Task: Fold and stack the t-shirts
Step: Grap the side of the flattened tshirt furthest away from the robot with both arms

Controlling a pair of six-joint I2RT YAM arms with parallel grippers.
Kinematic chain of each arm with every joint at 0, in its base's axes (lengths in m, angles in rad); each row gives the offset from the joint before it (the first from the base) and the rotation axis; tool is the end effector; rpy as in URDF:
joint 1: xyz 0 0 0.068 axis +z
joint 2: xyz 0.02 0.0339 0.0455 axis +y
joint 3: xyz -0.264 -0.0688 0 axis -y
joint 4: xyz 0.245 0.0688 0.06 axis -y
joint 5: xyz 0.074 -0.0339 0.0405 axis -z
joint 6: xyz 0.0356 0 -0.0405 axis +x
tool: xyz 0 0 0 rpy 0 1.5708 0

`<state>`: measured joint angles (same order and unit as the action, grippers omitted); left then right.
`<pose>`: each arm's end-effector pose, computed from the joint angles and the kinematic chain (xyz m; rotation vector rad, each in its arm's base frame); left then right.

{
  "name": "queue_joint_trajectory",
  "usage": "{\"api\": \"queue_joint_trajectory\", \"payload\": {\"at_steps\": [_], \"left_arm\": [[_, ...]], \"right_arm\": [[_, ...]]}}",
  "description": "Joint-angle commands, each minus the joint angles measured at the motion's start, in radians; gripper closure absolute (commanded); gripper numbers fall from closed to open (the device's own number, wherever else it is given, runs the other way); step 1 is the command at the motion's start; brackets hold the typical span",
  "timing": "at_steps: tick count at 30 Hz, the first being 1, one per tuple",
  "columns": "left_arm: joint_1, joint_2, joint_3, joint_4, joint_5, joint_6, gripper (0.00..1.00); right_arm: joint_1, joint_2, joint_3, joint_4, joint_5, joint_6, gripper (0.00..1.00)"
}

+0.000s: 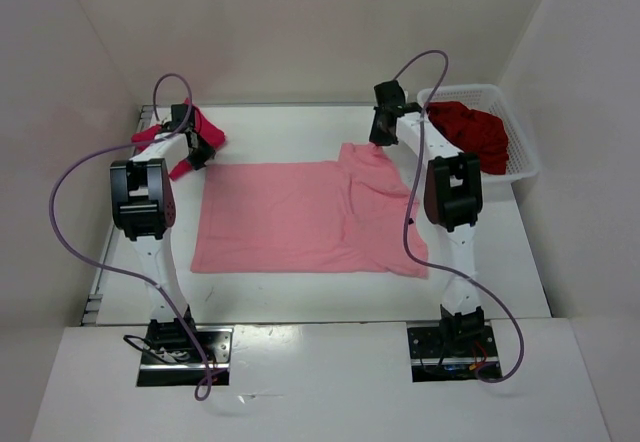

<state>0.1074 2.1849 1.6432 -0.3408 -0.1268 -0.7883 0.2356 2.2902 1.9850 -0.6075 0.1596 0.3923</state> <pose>0.4792 0.0562 0.1699 -1.1105 2.1829 -0.1465 0.4996 0.1141 0.2093 0.2603 2.4549 0.0725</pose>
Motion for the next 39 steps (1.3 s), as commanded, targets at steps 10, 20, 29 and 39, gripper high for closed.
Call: {"api": "queue_joint_trajectory", "payload": {"at_steps": [10,20,29,39], "left_arm": [[-0.014,0.009,-0.02,0.005,-0.039,0.027,0.65],[-0.014,-0.04,-0.059,0.005,-0.1,0.037,0.51],[-0.032,-0.04,-0.094,0.005,-0.1,0.046,0.64],[-0.051,-0.031,-0.085,0.005,-0.086,0.064,0.71]], "right_arm": [[-0.058,0.06,0.182,-0.058,-0.026,-0.02,1.0],[-0.058,0.06,0.183,-0.069,-0.048,-0.01,1.0],[-0.058,0.051,0.173,-0.06,-0.048,-0.01,1.0],[-0.058,0.031,0.153,-0.041,-0.066,0.008,1.0]]}}
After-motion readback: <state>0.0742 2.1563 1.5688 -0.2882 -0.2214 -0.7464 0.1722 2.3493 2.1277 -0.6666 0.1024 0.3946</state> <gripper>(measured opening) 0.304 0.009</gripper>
